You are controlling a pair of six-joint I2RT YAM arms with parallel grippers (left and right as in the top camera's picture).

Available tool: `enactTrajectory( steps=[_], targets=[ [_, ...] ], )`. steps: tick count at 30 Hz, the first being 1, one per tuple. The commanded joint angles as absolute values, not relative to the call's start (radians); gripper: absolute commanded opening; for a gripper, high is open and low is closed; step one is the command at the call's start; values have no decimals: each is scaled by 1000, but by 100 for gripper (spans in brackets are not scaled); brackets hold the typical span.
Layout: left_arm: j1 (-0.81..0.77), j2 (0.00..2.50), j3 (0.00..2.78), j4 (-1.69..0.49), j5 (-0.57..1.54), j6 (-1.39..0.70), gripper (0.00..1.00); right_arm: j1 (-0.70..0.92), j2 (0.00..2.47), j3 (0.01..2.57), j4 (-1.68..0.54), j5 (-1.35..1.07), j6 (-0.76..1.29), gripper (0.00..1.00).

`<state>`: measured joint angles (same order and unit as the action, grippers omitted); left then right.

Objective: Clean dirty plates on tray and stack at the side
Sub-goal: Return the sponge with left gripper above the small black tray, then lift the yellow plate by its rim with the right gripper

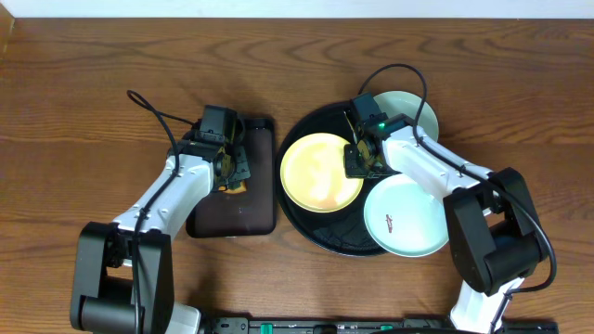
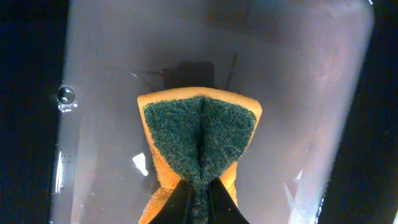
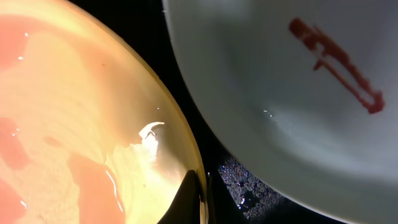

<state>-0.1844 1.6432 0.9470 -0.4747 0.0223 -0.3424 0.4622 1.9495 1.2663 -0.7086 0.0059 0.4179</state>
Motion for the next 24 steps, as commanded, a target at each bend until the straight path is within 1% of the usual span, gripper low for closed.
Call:
enactTrajectory(
  steps=[1, 6, 14, 24],
  targets=[
    [-183, 1648, 945, -480, 7, -321, 8, 460, 1886, 1279, -730, 74, 357, 1],
    [-183, 1648, 945, -480, 7, -314, 8, 459, 1771, 1283, -764, 232, 348, 1],
    [-183, 1647, 945, -481, 7, -310, 8, 463, 1631, 1283, -771, 323, 269, 1],
    [-183, 1647, 945, -480, 7, -307, 8, 490, 1518, 1283, -770, 477, 178, 1]
  ],
)
